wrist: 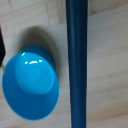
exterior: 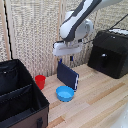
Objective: Discover the targeted book and set your gripper to the appropriate amplitude. Smoothly guide your gripper in the direction of the book and snatch it firmly. Search for the back section of the caddy. Move the held book towards the back section and lightly deposit it inside.
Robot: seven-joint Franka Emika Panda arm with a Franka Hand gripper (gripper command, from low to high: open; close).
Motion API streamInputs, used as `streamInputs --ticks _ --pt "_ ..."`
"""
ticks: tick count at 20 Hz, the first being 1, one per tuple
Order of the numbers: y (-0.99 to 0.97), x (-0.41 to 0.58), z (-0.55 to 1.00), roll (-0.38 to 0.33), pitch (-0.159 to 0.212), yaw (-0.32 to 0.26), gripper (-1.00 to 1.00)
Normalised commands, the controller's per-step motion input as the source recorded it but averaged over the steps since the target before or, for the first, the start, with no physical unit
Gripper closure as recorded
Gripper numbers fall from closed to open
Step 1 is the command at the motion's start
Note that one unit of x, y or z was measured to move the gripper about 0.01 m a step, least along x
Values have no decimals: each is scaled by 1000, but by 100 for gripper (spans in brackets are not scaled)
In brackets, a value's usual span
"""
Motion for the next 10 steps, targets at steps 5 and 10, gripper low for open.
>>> streamInputs --ticks 5,10 --pt "-140 268 -198 -6 162 82 -100" --pt "-30 255 -198 -18 185 6 100"
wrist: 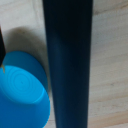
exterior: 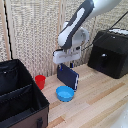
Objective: Discover the targeted book and set your gripper to the appropriate amplitude. Smoothly guide your gripper in the direction of the book and snatch it firmly. Search for the back section of the caddy. Move the held book towards the back section and lightly deposit it inside.
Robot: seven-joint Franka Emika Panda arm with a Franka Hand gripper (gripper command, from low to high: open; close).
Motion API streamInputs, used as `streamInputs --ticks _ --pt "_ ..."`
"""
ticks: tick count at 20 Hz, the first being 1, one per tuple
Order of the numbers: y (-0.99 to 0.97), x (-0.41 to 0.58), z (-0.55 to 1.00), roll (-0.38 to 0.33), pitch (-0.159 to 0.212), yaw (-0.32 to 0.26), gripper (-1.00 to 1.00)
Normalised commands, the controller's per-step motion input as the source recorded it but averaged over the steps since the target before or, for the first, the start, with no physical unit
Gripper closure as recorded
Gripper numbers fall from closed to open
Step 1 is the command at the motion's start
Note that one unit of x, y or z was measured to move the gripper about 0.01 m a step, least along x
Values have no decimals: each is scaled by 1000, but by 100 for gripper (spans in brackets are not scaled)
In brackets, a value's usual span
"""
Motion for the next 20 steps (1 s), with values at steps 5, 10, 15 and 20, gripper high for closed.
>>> streamInputs --ticks 5,10,15,20 --pt "-149 136 -121 11 -59 70 100" --pt "-150 98 -27 6 -111 94 100" --pt "-7 31 0 0 4 11 100" --pt "42 14 562 -13 -5 -100 100"
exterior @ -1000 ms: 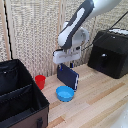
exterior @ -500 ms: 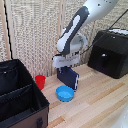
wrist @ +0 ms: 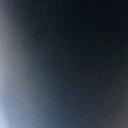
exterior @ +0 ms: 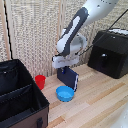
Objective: Discover the targeted book and set your gripper to the appropriate amplitude. Smoothly guide your gripper in the direction of the book and snatch it firmly. Search for the back section of the caddy. Move the held book towards the back section and lightly deposit it inside.
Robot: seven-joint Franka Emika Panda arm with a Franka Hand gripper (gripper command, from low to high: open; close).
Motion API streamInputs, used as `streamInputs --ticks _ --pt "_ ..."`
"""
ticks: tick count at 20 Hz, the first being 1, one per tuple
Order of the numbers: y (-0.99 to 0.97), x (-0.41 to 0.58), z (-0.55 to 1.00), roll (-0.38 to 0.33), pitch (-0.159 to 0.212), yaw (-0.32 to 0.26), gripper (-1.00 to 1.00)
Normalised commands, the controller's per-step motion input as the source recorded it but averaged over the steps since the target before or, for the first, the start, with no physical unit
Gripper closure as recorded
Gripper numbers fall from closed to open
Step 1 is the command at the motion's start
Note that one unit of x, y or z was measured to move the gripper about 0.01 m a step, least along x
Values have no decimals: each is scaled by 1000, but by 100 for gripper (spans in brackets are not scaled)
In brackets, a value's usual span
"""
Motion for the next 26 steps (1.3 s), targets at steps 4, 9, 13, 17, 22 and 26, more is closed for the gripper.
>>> streamInputs --ticks 4,9,13,17,22,26 --pt "-11 69 1000 0 0 -178 100" --pt "-57 175 1000 0 0 -119 100" --pt "6 164 1000 -16 0 -200 100" --pt "95 -1 969 -13 -39 -296 100" --pt "26 -18 889 0 -47 -328 100" --pt "0 0 739 0 0 -358 100"
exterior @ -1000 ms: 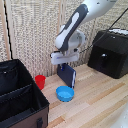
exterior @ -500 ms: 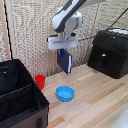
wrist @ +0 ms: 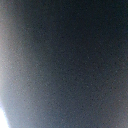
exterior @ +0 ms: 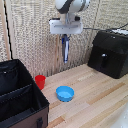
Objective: Discover the targeted book and set your gripper to the appropriate amplitude. Smoothly guide your gripper in the direction of the book and snatch it firmly. Search for the back section of the caddy. Move the held book towards the back section and lightly deposit it inside.
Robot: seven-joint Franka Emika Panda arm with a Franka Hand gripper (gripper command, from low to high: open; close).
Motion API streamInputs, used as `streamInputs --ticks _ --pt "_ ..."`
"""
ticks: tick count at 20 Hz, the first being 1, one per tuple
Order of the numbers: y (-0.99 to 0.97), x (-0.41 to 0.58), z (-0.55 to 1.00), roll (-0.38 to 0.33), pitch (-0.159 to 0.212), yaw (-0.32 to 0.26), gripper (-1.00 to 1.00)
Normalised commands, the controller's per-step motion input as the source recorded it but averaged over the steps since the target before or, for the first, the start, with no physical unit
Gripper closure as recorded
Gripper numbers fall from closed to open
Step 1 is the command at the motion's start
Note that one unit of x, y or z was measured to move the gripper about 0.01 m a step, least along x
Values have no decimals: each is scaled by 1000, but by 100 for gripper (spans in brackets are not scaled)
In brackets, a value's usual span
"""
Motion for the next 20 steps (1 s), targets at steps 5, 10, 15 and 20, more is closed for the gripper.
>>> streamInputs --ticks 5,10,15,20 --pt "0 -1 613 28 0 -372 100" --pt "0 -2 545 63 0 -370 100" --pt "90 0 347 56 -2 -351 100" --pt "646 0 6 -9 -6 -224 100"
